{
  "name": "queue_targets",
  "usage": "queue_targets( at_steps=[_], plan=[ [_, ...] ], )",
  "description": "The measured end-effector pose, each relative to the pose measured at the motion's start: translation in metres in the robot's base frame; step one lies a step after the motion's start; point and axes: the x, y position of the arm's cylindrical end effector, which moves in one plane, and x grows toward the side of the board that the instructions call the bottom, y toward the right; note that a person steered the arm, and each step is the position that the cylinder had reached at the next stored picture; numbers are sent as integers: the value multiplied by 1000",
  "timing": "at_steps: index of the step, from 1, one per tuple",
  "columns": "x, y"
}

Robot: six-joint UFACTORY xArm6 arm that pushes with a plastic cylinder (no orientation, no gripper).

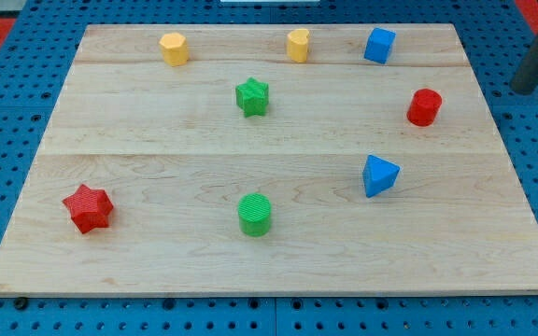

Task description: Point at the blue triangle

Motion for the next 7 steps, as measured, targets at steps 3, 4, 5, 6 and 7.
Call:
queue_targets(
  at_steps=[3, 4, 5, 6, 7],
  plan=[
    [15, 0],
    [23, 1],
    [48, 1],
    [61, 1],
    [61, -2]
  ],
)
